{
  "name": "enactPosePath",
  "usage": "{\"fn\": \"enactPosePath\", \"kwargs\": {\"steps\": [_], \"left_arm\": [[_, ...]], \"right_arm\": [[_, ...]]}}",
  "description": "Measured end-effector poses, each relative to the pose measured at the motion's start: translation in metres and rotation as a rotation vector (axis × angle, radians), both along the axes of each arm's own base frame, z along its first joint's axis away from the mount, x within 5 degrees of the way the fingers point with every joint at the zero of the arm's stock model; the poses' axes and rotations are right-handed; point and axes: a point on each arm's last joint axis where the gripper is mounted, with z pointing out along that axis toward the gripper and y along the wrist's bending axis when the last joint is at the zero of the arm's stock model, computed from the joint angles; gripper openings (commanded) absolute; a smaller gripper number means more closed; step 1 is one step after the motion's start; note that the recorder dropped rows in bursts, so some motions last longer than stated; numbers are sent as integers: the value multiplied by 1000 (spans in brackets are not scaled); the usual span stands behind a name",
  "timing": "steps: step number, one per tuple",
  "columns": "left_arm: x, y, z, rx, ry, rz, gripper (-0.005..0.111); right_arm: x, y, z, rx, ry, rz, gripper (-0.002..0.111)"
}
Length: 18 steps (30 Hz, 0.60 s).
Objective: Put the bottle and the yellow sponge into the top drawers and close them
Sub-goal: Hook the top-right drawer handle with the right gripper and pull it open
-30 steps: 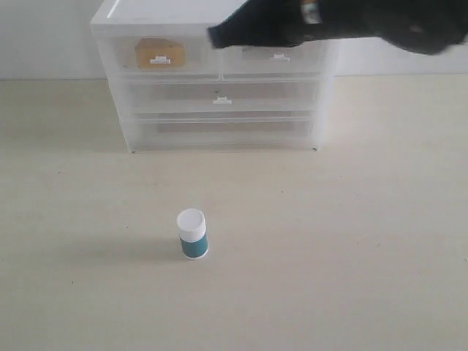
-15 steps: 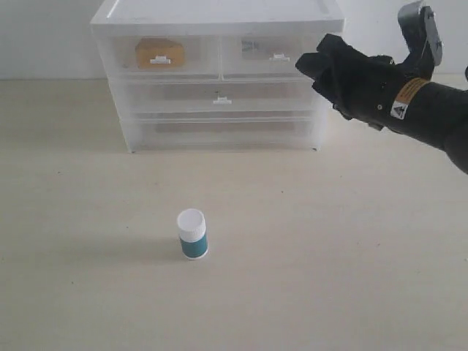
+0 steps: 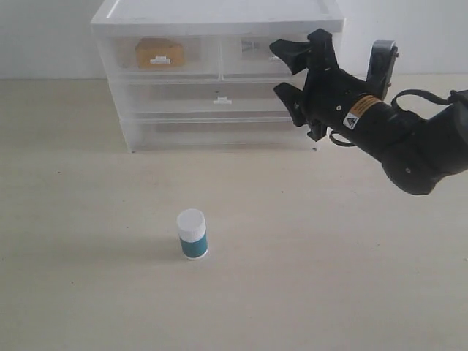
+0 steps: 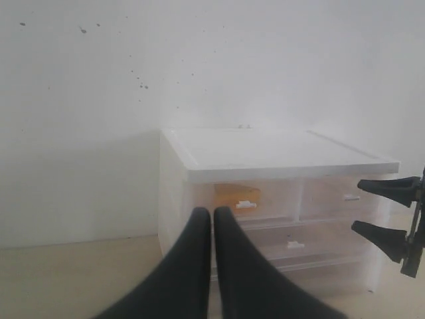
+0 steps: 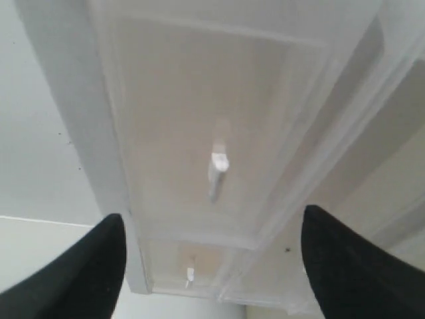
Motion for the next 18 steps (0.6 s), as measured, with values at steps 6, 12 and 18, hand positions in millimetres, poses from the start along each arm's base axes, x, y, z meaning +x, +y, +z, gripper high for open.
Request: {"fn": "enactPosePath", "kwargs": {"steps": [6, 12, 18], "left_arm": [[0, 0, 0, 0, 0, 0, 4], [0, 0, 0, 0, 0, 0, 4], [0, 0, 0, 0, 0, 0, 4]], "right_arm": [[6, -5, 4, 47, -10, -71, 30], [16, -4, 2, -6, 3, -108, 0], [19, 0, 2, 11, 20, -69, 0]]}}
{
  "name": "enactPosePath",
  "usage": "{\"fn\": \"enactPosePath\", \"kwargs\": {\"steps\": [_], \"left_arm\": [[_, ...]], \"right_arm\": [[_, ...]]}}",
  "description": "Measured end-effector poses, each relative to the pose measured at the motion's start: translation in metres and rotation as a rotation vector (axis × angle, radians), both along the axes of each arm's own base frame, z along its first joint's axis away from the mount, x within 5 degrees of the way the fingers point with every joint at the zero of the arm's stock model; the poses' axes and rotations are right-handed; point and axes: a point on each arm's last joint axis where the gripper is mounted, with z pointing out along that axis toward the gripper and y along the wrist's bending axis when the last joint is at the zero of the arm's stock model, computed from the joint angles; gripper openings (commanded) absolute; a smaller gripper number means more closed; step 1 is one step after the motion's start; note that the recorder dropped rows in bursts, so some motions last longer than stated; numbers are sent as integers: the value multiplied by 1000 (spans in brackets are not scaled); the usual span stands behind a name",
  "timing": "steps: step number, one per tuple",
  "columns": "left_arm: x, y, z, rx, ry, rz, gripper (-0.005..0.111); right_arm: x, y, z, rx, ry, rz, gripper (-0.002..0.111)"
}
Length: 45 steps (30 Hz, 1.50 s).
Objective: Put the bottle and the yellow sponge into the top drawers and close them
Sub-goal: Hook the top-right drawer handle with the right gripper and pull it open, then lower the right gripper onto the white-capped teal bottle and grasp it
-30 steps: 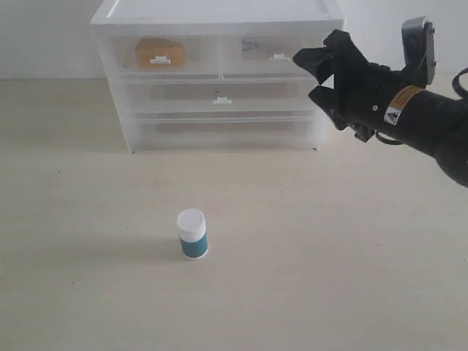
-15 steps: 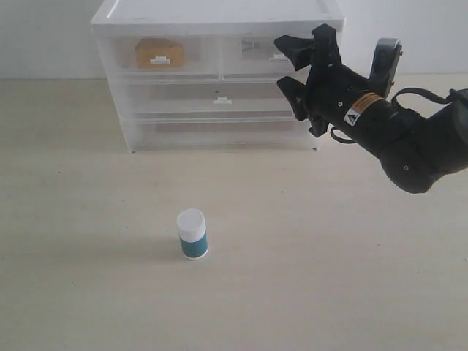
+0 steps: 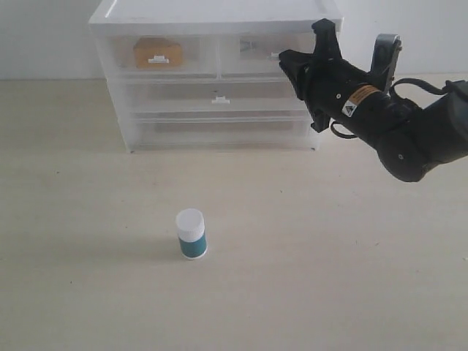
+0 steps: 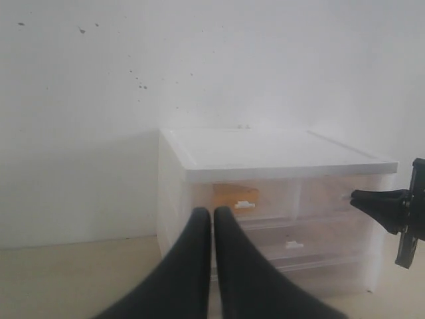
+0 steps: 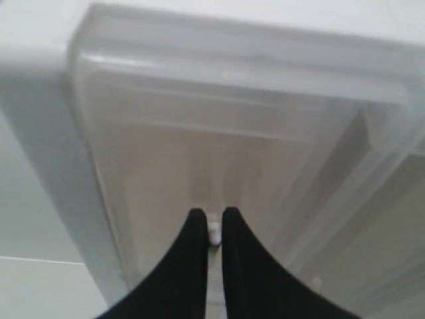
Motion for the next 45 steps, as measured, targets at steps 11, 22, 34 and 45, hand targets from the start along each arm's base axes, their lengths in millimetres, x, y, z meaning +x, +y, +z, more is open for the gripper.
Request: {"fn": "enactPosePath", "kwargs": {"steps": [11, 22, 34, 45], "left_arm": [[0, 0, 0, 0, 0, 0, 4], [0, 0, 0, 0, 0, 0, 4], [0, 0, 0, 0, 0, 0, 4], [0, 0, 0, 0, 0, 0, 4]], "right_arm": [[-21, -5, -14, 34, -36, 37, 0], [-108, -24, -18, -209, -80, 190, 10], [-160, 20, -16, -721, -368, 759, 105], [-152, 76, -25, -1319, -424, 874, 105]]}}
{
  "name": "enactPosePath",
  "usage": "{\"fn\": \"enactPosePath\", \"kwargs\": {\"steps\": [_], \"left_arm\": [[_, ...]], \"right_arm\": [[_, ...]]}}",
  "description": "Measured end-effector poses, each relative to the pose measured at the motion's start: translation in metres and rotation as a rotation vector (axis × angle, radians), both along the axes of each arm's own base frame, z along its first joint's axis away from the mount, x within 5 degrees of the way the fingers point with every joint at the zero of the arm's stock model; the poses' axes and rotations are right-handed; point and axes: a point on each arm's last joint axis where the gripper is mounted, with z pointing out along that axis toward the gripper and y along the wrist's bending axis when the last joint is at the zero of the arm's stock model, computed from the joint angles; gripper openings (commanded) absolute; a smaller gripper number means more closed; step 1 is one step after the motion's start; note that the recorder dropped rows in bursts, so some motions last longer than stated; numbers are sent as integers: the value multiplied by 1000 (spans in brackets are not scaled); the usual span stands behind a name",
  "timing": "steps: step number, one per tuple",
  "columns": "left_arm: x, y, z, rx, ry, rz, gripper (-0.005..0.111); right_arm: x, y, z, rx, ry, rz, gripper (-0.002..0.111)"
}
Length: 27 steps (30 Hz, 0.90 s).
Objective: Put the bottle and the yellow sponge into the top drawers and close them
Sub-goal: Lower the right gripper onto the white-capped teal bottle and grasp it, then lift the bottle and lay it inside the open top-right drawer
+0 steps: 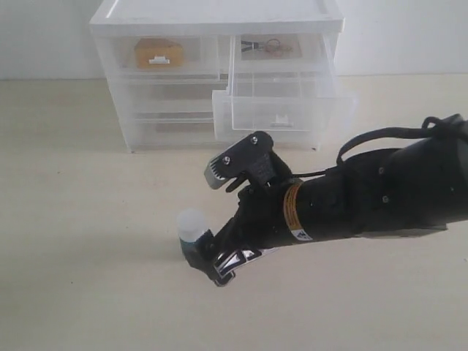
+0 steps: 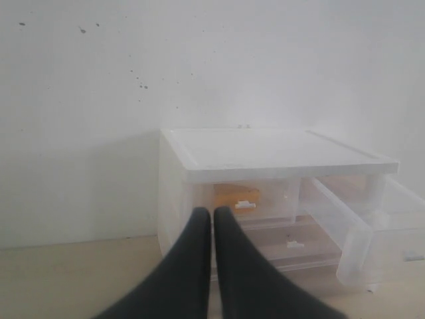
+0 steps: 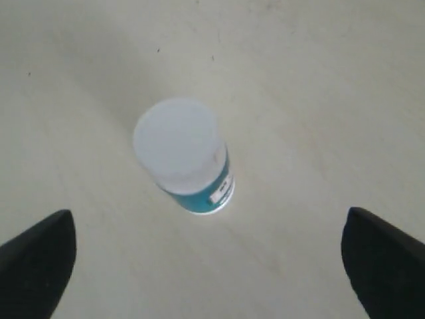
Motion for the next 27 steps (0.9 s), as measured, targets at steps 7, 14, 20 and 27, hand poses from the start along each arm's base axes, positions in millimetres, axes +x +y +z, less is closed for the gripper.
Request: {"fn": "enactPosePath", "kwargs": {"steps": [7, 14, 20, 27], "left_arm": [[0, 0, 0, 0, 0, 0, 4], [0, 0, 0, 0, 0, 0, 4], [0, 0, 0, 0, 0, 0, 4], [0, 0, 0, 0, 0, 0, 4]], "right_arm": [[12, 17, -24, -30, -4, 67, 71], [16, 25, -19, 7, 11, 47, 2], [-20, 24, 41, 80, 38, 105, 1], [-49, -20, 151, 316, -85, 64, 1]]}}
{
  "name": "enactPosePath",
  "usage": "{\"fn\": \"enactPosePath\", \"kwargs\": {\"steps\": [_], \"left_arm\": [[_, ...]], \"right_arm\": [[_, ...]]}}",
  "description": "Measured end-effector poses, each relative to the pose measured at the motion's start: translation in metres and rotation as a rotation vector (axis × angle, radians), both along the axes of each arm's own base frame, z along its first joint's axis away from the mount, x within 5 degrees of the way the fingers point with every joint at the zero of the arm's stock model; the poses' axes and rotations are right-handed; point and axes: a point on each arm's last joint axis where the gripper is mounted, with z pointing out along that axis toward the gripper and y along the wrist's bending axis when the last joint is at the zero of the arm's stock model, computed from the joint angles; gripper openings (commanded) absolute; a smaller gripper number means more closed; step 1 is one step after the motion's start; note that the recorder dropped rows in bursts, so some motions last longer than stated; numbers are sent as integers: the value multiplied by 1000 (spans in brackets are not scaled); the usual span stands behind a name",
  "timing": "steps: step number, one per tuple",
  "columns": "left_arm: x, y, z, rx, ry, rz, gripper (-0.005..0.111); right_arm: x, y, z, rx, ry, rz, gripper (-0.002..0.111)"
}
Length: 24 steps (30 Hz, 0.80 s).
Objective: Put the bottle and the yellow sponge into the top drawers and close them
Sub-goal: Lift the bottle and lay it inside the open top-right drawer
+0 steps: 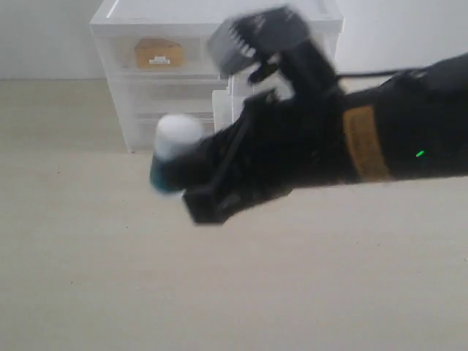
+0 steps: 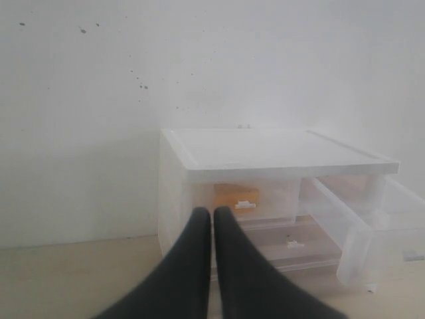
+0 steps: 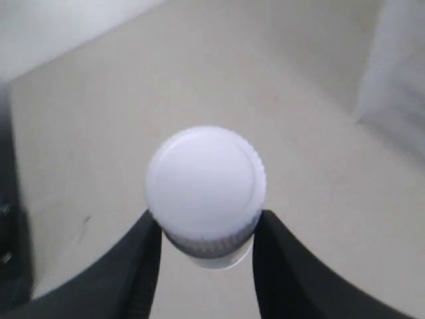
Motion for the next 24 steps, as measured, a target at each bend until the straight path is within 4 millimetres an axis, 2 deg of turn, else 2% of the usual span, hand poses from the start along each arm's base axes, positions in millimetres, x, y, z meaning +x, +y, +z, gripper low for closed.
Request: {"fn": "enactPosePath", "kwargs": {"steps": [3, 6, 10, 12, 13, 15, 19, 20, 21, 24], "left_arm": [[0, 0, 0, 0, 0, 0, 4], [0, 0, 0, 0, 0, 0, 4], [0, 0, 0, 0, 0, 0, 4], [0, 0, 0, 0, 0, 0, 4], [0, 0, 0, 0, 0, 0, 4], [0, 0, 0, 0, 0, 0, 4], [0, 0, 0, 0, 0, 0, 4], [0, 0, 0, 0, 0, 0, 4], [0, 0, 0, 0, 0, 0, 4], [0, 0, 0, 0, 0, 0, 4]], "right_arm": [[21, -22, 26, 45, -93, -149, 1], [55, -41, 37, 47, -135, -306, 1], [104, -48, 22, -10, -116, -452, 2], [123, -46, 9, -43, -93, -499, 7], [132, -45, 0, -57, -68, -522, 15], [140, -45, -11, -74, -44, -563, 38], [145, -47, -15, -94, -58, -637, 88], [145, -47, -14, -93, -60, -639, 98], [144, -47, -12, -87, -63, -635, 105], [136, -46, 0, -84, -111, -570, 105]]}}
